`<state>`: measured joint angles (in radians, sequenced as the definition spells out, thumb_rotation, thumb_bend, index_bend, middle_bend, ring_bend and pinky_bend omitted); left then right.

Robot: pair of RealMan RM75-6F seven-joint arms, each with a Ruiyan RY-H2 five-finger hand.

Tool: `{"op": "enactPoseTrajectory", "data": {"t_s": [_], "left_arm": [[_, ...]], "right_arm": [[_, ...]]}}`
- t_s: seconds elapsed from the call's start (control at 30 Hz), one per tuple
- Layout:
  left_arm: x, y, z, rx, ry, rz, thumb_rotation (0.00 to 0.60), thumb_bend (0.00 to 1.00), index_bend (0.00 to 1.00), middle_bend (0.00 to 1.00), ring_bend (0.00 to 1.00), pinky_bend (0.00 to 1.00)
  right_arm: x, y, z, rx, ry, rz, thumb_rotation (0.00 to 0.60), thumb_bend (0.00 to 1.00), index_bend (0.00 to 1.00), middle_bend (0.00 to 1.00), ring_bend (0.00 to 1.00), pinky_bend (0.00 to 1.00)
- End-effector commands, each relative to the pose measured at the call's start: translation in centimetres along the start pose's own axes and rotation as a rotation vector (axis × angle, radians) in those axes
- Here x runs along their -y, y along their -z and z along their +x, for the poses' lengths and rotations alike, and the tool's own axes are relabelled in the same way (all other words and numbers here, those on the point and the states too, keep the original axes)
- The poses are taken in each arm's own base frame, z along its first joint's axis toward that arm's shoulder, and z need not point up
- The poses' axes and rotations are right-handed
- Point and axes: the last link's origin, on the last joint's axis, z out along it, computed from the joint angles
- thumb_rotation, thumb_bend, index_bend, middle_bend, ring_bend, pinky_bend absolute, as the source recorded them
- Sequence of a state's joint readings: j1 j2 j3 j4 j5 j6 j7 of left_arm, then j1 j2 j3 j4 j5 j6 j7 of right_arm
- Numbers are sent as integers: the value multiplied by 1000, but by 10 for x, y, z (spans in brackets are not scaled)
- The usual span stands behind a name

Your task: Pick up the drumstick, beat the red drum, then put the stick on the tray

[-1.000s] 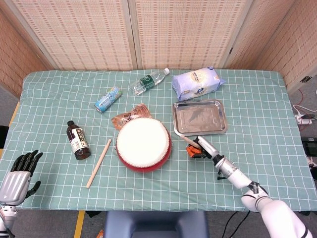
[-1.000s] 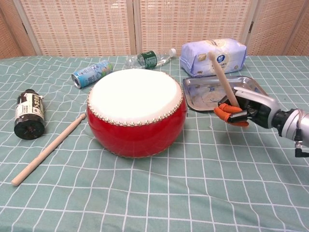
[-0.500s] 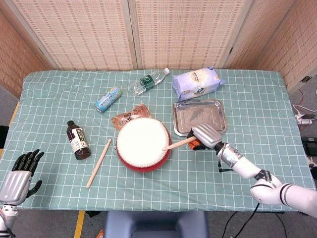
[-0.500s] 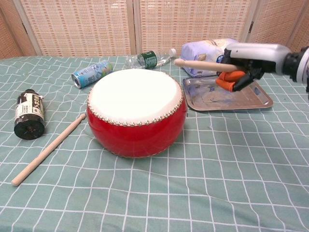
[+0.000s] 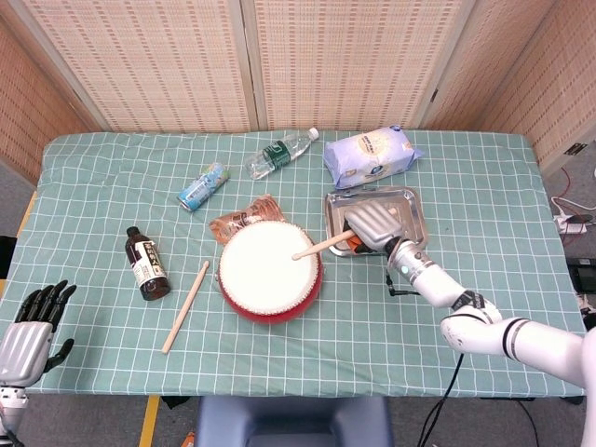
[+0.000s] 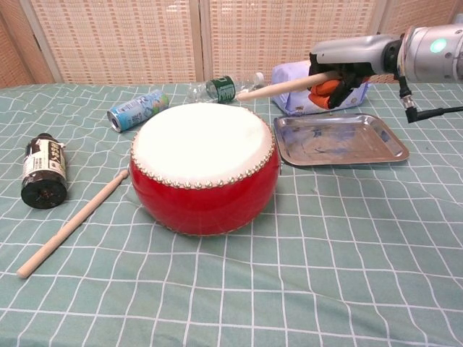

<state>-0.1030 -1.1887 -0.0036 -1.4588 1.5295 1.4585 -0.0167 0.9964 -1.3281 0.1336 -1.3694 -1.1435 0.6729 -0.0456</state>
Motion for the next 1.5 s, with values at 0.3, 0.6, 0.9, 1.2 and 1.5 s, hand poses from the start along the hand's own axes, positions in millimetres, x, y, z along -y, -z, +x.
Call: {"op": "enactPoseTrajectory", "data": {"t_s": [0.3, 0.6, 0.9, 1.2, 1.5], "left_arm": [[2, -1, -1, 4, 1, 5, 600, 282, 43, 0, 0, 48], [1, -1, 0, 0, 2, 1, 600, 280, 44, 0, 0, 48], [2, 0, -1, 1, 2, 6, 600, 280, 43, 0, 0, 47], [3, 2, -3, 7, 3, 12, 600, 280, 43, 0, 0, 47], [2, 1, -1, 0, -2, 3, 600, 280, 44, 0, 0, 47]], "right_arm": [[20, -27, -4, -65, 152, -54, 600, 978, 1000, 1000, 1000, 984], [18, -20, 18, -124, -133, -20, 600, 978, 1000, 1000, 1000, 984], [16, -29, -15, -15, 293, -37, 600, 978, 1000, 1000, 1000, 984], [30, -29, -7, -89, 68, -59, 600, 977, 1000, 1000, 1000, 981], [32, -16, 18, -192, -334, 51, 600, 977, 1000, 1000, 1000, 981]]}}
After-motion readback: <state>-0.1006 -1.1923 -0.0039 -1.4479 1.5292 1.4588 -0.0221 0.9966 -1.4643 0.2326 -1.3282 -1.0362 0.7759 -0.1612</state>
